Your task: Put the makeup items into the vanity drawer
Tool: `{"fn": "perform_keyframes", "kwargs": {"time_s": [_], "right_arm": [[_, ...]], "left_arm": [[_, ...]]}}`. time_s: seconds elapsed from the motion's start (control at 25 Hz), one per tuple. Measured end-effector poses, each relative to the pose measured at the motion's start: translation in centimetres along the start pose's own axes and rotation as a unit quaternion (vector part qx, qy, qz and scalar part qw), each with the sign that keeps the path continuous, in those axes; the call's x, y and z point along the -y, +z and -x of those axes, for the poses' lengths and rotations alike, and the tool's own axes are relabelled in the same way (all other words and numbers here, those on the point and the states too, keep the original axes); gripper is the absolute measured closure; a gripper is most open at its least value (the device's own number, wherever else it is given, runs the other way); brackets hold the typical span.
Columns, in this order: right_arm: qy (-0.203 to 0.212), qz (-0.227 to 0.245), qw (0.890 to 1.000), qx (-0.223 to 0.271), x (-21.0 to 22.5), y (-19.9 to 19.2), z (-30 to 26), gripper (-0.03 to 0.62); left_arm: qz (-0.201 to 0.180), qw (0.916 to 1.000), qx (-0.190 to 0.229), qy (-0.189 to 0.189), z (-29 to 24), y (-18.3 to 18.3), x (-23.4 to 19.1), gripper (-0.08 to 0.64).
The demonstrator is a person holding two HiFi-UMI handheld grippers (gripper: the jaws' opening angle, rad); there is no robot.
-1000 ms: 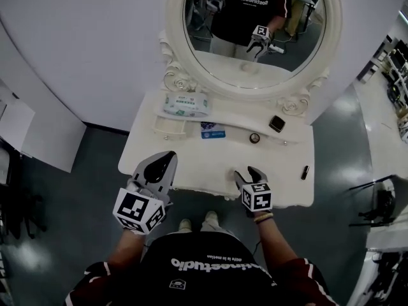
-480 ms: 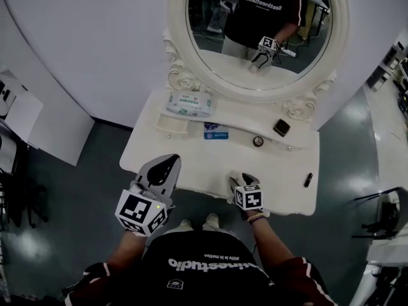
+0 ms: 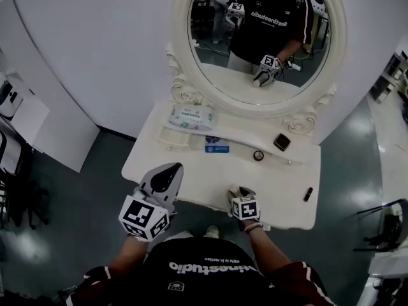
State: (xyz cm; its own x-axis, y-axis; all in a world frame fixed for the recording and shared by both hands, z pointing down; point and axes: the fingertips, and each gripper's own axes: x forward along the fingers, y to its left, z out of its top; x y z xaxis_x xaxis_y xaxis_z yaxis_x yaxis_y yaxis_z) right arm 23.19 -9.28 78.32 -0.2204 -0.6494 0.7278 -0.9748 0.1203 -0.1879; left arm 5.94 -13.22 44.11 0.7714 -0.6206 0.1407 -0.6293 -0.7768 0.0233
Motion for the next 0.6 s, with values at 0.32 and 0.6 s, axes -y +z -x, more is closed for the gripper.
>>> {"fn": "perform_keyframes", "kwargs": {"time_s": [0.32,0.6], "right_arm": [[0.021,-0.007,1.000,-0.009,-0.1,-0.3,-0.6,0.433],[0.026,-0.003,1.000,0.002,0.7,0.8,0.1,0.453]], "left_arm": [[0.001,1.0000,0.003,0.003,-0.7,-0.1,-0.2,0.551],[0.002,0.9999,0.006,0.011,-1.2,0.2,-0.5,0.551]]}}
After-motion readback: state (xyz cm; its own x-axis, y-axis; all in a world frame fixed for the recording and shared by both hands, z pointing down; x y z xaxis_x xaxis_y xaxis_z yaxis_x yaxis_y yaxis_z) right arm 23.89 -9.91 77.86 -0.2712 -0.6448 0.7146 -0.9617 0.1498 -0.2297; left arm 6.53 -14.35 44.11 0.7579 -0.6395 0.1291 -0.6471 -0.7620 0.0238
